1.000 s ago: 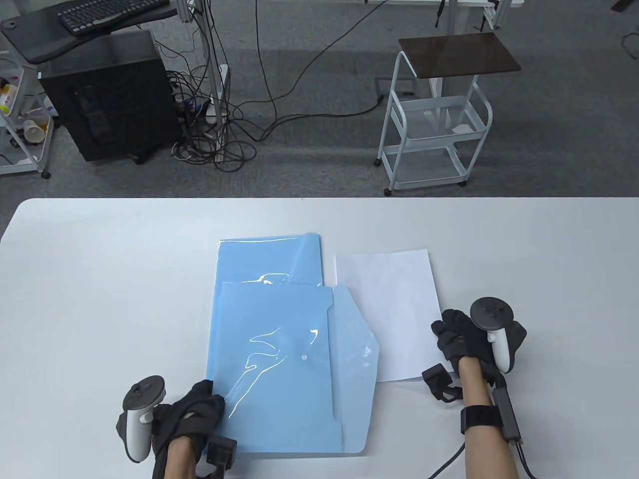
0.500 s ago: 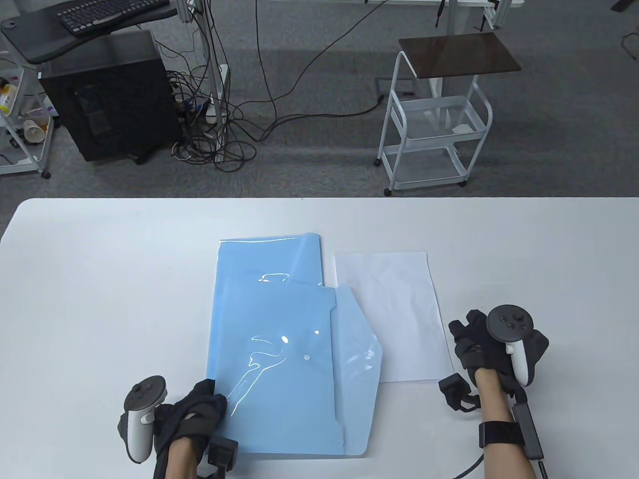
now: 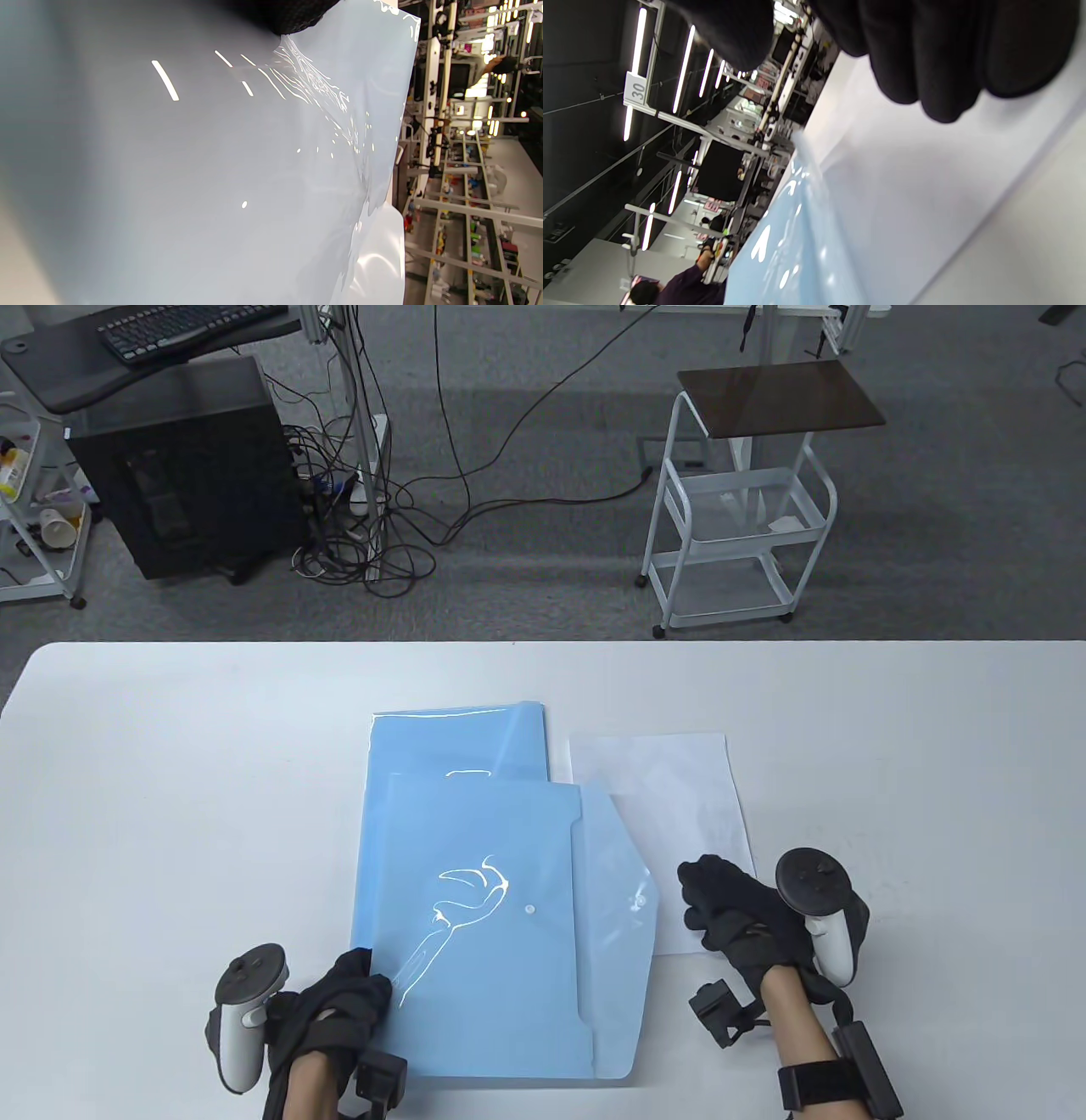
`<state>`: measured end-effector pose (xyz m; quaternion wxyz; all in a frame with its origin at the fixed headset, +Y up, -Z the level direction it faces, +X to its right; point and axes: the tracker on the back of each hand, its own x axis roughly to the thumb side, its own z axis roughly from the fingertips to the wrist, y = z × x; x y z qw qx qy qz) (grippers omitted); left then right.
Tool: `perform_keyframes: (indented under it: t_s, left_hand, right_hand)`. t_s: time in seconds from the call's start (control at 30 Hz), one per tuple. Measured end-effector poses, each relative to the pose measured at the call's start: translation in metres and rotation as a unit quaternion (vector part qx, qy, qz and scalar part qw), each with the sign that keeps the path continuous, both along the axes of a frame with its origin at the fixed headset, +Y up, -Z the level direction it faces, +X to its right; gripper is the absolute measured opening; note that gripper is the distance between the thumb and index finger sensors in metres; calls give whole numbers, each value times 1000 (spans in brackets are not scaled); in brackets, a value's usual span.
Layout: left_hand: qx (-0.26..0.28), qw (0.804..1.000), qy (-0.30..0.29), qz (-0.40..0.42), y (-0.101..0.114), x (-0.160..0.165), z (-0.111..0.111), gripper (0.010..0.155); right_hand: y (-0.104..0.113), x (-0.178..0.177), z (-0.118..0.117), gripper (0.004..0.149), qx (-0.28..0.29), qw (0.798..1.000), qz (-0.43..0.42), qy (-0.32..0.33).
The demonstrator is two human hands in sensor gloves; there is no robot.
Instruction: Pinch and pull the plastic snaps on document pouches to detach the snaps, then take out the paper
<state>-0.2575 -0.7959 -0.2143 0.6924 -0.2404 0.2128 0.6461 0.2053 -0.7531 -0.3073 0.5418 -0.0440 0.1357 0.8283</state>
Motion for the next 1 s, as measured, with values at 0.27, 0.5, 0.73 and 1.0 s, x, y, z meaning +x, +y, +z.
perform_keyframes:
  t_s: [0.27,0.5,0.73,1.0]
  left_hand:
    - [-4,1000,-2,-5,-1,0,0,49]
    - [-6,1000,-4,-21,-2,1,-1,49]
    - [-12,999,-5,-35,-2,1,-1,49]
    - [-21,998,-2,-56,-3,1,-1,48]
  right_hand:
    - [-10,-33,0,60,-24,997,-18,78]
    - [1,-71,6,57,12,985,39,167]
    - [1,-117,12,59,61,941,230,240]
    - [-7,-165,17,62,88,880,362,295]
